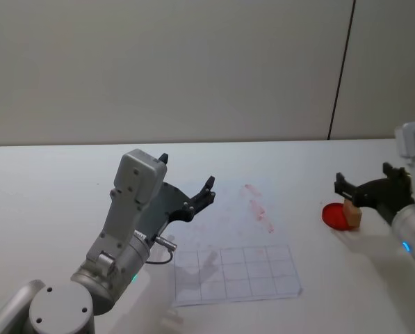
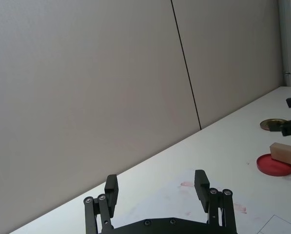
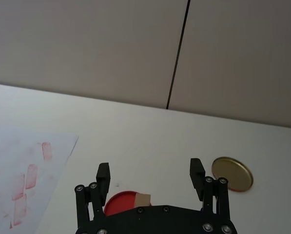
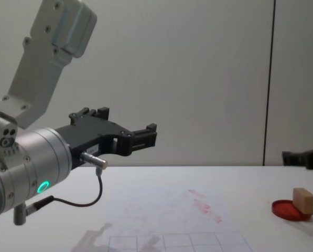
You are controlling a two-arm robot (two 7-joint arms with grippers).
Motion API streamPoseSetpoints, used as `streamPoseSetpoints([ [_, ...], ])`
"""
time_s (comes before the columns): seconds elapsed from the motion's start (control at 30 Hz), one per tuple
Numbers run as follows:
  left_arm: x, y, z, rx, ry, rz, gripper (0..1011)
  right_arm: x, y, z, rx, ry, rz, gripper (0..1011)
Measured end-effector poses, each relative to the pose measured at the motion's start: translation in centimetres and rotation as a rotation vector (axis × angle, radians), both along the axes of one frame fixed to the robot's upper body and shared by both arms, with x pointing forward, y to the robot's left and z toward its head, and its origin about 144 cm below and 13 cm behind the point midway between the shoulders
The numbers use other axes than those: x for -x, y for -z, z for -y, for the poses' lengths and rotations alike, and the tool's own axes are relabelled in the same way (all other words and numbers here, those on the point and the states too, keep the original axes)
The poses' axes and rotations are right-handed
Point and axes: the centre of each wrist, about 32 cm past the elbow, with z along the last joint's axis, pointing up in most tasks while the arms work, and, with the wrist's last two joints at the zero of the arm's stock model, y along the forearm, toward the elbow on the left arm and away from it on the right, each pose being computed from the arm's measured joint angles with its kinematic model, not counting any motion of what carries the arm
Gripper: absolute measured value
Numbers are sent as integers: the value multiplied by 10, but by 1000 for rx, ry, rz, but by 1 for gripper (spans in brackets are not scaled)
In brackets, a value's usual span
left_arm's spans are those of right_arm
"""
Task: Use the one hand to pick up the stamp and affix it onto the A4 paper.
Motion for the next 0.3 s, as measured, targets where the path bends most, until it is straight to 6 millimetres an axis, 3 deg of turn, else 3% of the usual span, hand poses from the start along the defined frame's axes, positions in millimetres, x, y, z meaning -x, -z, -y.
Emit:
streamPoseSetpoints([
  [0.3, 0, 0, 0, 0, 0, 0, 993, 23, -11, 13, -7, 2, 124, 1001],
])
